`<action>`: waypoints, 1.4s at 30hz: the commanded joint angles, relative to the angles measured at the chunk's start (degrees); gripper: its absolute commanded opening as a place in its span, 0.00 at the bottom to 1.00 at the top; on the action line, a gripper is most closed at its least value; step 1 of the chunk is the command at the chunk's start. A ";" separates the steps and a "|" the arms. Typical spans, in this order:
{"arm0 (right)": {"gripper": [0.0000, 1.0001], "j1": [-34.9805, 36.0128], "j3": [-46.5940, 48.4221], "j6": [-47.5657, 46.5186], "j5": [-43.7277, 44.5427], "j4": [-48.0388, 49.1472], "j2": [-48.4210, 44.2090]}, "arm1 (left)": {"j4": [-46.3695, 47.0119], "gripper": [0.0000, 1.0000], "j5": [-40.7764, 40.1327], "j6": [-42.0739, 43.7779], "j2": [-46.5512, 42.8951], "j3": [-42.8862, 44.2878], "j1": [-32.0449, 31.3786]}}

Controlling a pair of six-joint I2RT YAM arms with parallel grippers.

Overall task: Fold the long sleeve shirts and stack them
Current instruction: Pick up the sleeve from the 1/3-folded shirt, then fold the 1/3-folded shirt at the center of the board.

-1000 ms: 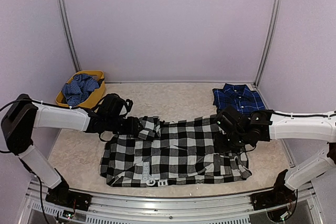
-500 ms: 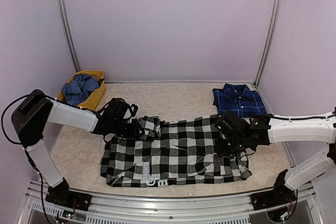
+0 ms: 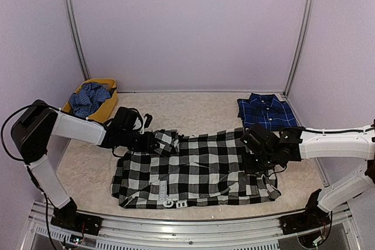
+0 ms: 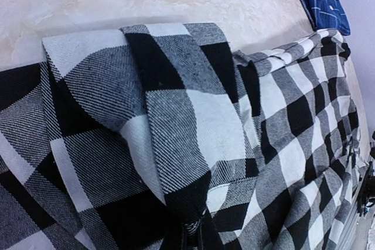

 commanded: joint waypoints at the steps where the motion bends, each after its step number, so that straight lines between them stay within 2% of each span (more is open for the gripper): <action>1: 0.47 -2.37 4.74 -2.20 5.51 -3.00 -1.32 | -1.01 0.00 6.72 -0.41 -10.54 -1.47 0.72; 5: 0.50 -5.90 7.65 -9.03 5.54 0.76 -1.84 | -5.24 0.00 8.66 -0.77 -22.32 -1.16 0.72; 10: 0.69 -10.37 10.62 -17.69 4.31 6.27 -2.27 | -13.53 0.00 7.89 -1.64 -34.05 0.39 0.59; 19: 0.82 -15.97 15.97 -30.43 2.71 9.99 4.77 | -24.73 0.00 6.66 -3.70 -50.26 -0.19 -3.22; 26: 0.81 -20.62 17.25 -41.31 -2.48 11.85 12.60 | -30.45 0.00 4.81 -6.06 -59.46 3.09 -4.38; 29: 0.79 -21.16 18.63 -45.87 -1.96 11.17 15.74 | -33.41 0.00 4.61 -5.74 -59.50 4.31 -4.62; 35: 0.75 -22.97 20.11 -50.64 -7.60 11.92 18.53 | -37.47 0.00 3.06 -5.47 -60.25 6.57 -4.82; 42: 0.69 -23.23 22.47 -56.94 -12.75 8.45 22.71 | -39.56 0.00 2.56 -4.95 -59.11 8.34 -4.82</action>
